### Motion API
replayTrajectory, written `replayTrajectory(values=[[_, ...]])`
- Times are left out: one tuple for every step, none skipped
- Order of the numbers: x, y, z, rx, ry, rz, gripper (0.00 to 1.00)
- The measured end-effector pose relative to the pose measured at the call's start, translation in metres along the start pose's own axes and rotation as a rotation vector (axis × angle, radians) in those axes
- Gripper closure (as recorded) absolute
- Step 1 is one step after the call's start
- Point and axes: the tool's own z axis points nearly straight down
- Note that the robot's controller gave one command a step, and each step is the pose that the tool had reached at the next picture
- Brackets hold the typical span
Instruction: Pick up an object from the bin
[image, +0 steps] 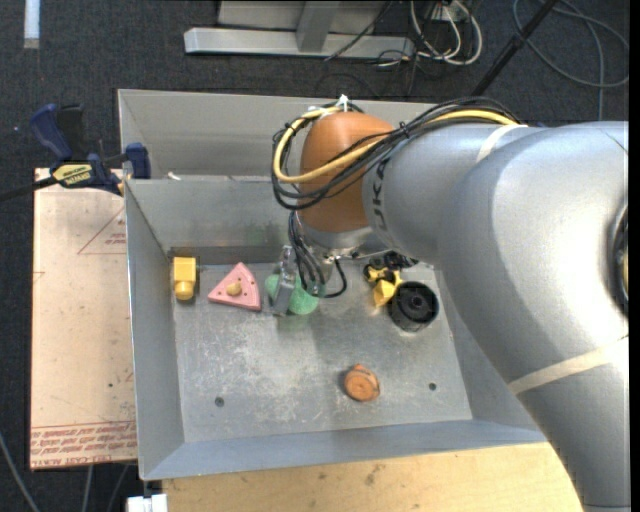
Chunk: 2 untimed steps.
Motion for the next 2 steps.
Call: replayTrajectory(values=[[0.000,0.000,0.000,0.000,0.000,0.000,1.00],[0.029,0.009,-0.152,-0.002,-0.003,-0.027,1.00]])
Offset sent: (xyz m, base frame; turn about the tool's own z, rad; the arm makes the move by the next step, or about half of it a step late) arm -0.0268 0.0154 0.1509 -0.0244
